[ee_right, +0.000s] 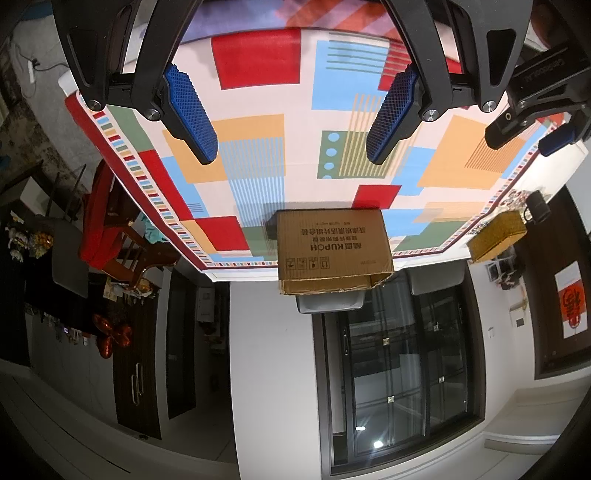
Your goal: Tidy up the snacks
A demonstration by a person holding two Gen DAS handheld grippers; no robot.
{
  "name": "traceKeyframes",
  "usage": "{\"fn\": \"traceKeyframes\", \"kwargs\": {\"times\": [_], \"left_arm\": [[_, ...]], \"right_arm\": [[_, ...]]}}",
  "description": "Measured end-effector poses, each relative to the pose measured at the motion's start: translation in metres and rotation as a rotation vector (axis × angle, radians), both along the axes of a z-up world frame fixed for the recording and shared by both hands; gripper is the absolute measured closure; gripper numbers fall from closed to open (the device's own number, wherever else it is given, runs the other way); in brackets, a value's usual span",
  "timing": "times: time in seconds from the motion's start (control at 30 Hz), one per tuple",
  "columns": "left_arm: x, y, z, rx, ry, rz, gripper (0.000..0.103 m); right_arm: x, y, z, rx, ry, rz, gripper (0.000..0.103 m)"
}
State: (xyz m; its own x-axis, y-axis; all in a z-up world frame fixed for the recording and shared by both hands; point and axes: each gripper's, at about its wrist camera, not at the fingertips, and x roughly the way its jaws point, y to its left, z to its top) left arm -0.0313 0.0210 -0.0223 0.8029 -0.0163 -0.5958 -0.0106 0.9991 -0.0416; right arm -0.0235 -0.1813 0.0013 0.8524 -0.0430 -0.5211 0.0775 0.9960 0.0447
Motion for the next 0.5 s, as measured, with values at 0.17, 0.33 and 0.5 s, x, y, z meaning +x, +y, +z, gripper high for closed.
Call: {"fn": "traceKeyframes", "kwargs": {"times": [0.17, 0.33, 0.5], "left_arm": [[0.0, 0.0008, -0.0016, -0.005, 0.009, -0.005, 0.002], [0.0, -0.0006, -0.0028, -0.004, 0.012, -0.006, 0.002], [0.0, -0.001, -0.0041, -0.003, 0.013, -0.005, 0.002]], "right_arm": [[-0.0001, -0.0001, 0.0, -0.001, -0.001, -0.001, 0.019], [-0.0002, 0.0001, -0.0001, 0.001, 0.0, -0.001, 0.019], [-0.0003, 0.0, -0.0001, -0.002, -0.003, -0.001, 0.019]]}}
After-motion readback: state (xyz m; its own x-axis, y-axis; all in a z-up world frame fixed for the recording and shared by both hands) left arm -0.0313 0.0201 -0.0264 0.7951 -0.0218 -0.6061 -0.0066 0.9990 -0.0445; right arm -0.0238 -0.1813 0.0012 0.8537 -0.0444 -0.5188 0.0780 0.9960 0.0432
